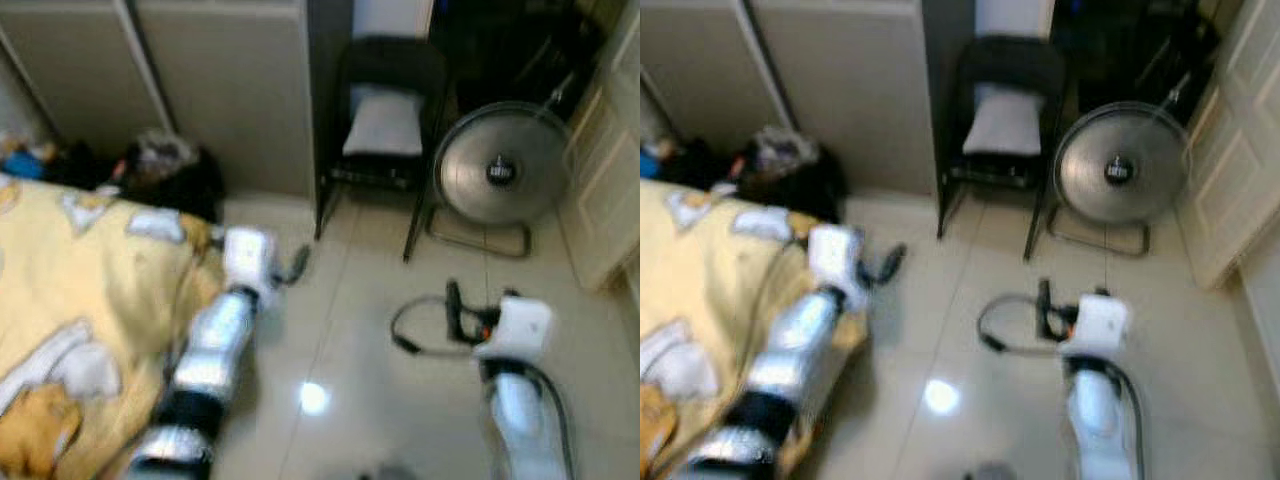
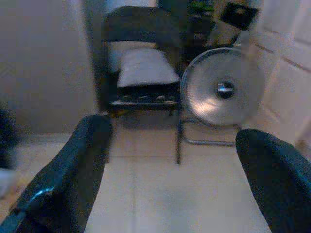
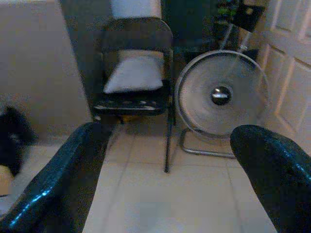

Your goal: Clean up the room

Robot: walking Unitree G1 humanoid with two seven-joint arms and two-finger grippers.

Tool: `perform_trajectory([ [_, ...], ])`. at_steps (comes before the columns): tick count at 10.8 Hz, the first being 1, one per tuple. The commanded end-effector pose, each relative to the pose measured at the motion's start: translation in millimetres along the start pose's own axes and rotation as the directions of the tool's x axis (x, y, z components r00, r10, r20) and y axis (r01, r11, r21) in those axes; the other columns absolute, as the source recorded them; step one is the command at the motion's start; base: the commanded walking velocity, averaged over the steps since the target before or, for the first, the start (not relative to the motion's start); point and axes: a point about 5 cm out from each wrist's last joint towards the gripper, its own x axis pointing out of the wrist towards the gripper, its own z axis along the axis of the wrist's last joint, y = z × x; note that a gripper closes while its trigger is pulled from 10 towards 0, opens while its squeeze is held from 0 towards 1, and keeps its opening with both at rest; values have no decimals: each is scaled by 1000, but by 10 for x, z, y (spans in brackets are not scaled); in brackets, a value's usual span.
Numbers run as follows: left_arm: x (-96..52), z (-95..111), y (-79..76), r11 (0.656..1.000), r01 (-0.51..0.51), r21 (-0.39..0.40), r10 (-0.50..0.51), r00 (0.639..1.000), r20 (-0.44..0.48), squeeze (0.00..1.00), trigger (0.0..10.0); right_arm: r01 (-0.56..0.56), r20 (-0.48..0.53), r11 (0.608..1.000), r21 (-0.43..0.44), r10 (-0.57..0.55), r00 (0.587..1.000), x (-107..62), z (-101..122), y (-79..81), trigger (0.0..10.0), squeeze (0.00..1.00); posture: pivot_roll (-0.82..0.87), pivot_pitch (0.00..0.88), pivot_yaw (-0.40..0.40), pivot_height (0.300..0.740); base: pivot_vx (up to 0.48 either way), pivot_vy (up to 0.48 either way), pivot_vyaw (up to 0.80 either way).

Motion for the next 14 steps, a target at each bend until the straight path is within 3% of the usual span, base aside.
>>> perform_trajectory([
  [1,-31,50,163,999,-45,14,44,999,10,0,10000,-17,25,1000,16,16,1000,17,53,75,10000,0,-167,0,75,740,480,0,0],
  [3,-101,35,357,981,-174,-90,175,984,12,0,10000,0,27,998,65,-2,1000,-27,55,49,10000,0,-162,0,60,740,480,0,0],
  [5,-383,-48,628,927,-340,-161,342,939,-15,0,10000,47,29,995,88,-49,998,-128,36,-48,10000,0,-145,0,43,740,467,0,0],
  [6,-426,-83,632,916,-365,-168,365,931,-28,0,10000,72,31,993,90,-75,997,-131,30,-93,10000,0,-136,0,36,740,458,0,0],
  [8,-284,-55,359,962,-232,-147,234,972,-6,0,10000,95,30,992,84,-97,995,-64,32,-110,10000,0,-133,0,31,740,471,0,0],
  [14,-201,-12,293,970,-206,-126,209,978,8,0,10000,80,24,996,44,-82,996,50,57,-125,10000,0,-131,0,22,740,480,0,-261],
])
